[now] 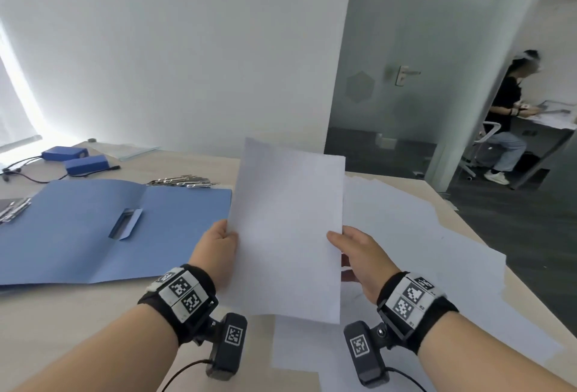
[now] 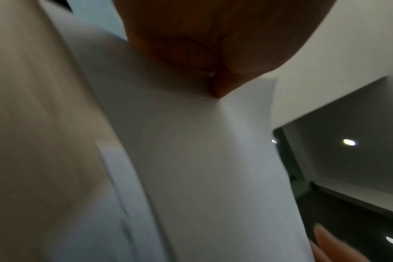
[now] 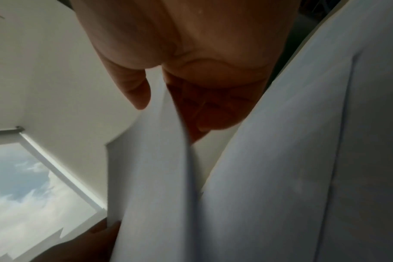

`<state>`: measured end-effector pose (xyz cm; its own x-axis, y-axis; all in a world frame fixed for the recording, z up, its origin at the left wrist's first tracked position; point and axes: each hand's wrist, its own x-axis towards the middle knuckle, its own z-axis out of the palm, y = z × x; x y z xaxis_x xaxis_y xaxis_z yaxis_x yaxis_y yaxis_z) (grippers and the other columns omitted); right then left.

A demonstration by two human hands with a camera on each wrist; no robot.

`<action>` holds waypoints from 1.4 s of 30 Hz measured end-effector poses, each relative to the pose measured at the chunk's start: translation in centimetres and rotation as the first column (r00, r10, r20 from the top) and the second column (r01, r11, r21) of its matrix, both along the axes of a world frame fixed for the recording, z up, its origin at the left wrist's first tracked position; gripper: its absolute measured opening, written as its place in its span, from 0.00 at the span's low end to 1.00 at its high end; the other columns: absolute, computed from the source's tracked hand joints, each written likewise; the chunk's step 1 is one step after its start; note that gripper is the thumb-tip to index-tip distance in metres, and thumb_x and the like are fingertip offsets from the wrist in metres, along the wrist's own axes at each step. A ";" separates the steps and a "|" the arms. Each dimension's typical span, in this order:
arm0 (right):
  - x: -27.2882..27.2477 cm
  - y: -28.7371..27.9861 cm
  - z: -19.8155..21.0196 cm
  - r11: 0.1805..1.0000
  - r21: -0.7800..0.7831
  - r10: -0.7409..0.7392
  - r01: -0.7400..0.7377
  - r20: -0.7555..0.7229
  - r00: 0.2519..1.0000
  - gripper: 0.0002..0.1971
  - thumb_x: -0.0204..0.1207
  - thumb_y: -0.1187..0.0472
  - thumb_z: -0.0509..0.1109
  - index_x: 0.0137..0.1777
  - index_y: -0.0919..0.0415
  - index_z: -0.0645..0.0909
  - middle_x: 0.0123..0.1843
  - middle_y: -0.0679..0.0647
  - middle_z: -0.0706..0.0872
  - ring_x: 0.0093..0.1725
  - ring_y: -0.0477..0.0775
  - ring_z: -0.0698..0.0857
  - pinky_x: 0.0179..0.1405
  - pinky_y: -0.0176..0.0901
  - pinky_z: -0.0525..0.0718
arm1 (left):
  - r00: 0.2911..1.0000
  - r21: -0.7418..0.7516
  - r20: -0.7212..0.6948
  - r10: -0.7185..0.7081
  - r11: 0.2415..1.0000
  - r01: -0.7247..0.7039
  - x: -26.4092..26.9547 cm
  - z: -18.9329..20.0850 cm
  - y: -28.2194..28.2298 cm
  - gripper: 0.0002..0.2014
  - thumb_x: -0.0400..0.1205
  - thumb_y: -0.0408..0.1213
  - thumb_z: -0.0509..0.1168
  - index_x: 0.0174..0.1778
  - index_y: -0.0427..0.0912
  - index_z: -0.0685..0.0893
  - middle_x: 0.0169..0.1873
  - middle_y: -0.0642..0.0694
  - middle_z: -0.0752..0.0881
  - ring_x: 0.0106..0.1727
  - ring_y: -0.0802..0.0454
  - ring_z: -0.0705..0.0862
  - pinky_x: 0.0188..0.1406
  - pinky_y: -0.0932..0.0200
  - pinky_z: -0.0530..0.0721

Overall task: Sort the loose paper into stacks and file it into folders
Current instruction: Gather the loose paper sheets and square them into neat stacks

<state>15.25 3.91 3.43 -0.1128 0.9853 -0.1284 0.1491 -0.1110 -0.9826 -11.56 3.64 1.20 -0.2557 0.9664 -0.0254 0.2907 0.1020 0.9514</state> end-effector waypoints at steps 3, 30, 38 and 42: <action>-2.7 0.0 -1.0 0.991 -0.068 0.124 -0.117 0.118 0.985 0.13 0.83 0.49 0.68 0.53 0.58 0.86 0.43 0.52 0.92 0.37 0.52 0.87 0.38 0.46 0.80 | 0.983 -0.119 -0.174 0.061 0.989 -0.082 -5.6 -0.9 -0.8 0.14 0.86 0.28 0.55 0.60 0.43 0.83 0.50 0.40 0.90 0.49 0.38 0.88 0.52 0.49 0.86; 7.8 1.8 -1.8 0.978 0.003 -0.187 0.208 0.447 0.875 0.10 0.81 0.57 0.67 0.51 0.61 0.86 0.48 0.56 0.90 0.41 0.54 0.82 0.39 0.43 0.77 | 0.915 -0.014 -0.297 -0.272 0.960 0.280 2.9 1.8 -2.6 0.10 0.86 0.41 0.63 0.58 0.61 0.84 0.59 0.59 0.86 0.59 0.60 0.84 0.49 0.67 0.77; 15.7 1.3 -1.8 0.954 -0.026 -0.204 0.299 0.677 0.708 0.14 0.81 0.54 0.65 0.64 0.54 0.80 0.64 0.52 0.84 0.60 0.54 0.83 0.60 0.47 0.79 | 0.365 -0.503 -0.660 -0.656 0.747 0.434 10.9 1.0 1.8 0.34 0.83 0.60 0.63 0.85 0.60 0.63 0.85 0.53 0.66 0.81 0.49 0.71 0.80 0.52 0.69; 16.0 1.1 -2.1 0.966 -0.115 -0.076 0.229 0.725 0.685 0.24 0.82 0.51 0.65 0.78 0.53 0.74 0.74 0.52 0.79 0.68 0.53 0.79 0.65 0.45 0.76 | 0.201 -0.591 -0.685 -0.700 0.696 0.408 12.6 -0.1 2.1 0.42 0.74 0.69 0.63 0.84 0.64 0.60 0.83 0.55 0.65 0.82 0.44 0.68 0.78 0.42 0.71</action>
<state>31.28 4.96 1.32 0.2377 0.9293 -0.2827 0.7563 -0.3597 -0.5464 1.04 5.79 1.06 0.3203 0.8557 -0.4064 0.9473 -0.2855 0.1456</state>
